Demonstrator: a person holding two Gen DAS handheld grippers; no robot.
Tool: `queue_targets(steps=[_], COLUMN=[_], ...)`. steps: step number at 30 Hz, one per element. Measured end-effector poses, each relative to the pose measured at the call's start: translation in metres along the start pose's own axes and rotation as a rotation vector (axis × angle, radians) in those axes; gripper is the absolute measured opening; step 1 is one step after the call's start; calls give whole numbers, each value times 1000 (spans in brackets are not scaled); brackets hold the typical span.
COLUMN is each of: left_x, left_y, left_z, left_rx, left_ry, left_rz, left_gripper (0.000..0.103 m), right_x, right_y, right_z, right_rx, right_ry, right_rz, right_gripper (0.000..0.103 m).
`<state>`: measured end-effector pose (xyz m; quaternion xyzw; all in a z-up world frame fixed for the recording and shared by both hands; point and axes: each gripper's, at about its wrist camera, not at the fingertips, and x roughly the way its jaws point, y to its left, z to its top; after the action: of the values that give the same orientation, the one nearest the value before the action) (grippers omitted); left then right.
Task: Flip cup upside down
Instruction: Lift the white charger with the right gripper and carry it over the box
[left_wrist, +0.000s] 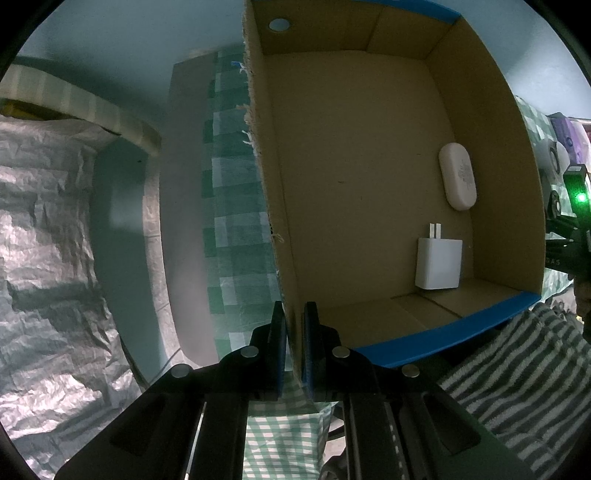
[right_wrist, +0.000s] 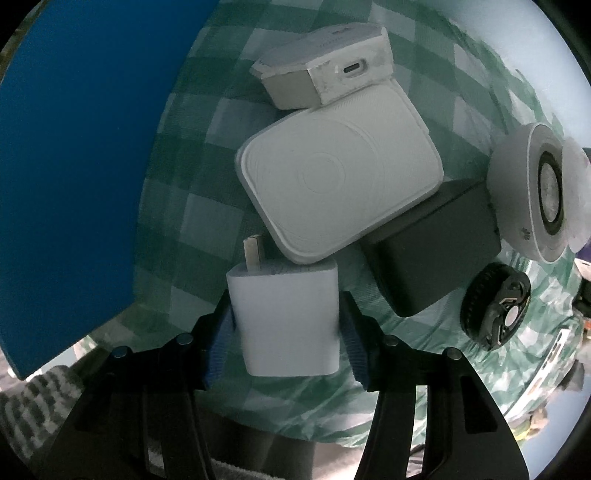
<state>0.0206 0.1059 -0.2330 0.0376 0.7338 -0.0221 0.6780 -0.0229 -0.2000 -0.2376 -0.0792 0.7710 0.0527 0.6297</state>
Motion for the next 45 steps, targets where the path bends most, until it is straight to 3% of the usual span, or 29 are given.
queue_targets(steps=[24, 30, 45], left_x=[1, 0, -2], left_y=[1, 0, -1], left_z=[0, 1, 0], left_rx=[13, 14, 19], left_ry=[-1, -3, -11], left_rz=[-7, -7, -1], left_gripper=[7, 7, 7], right_x=[-78, -109, -171], right_y=[12, -10, 47], right_z=[-12, -7, 9], right_rx=[9, -19, -161], right_ry=[-116, -148, -254], right_rz=[71, 81, 118], right_gripper=[52, 52, 52])
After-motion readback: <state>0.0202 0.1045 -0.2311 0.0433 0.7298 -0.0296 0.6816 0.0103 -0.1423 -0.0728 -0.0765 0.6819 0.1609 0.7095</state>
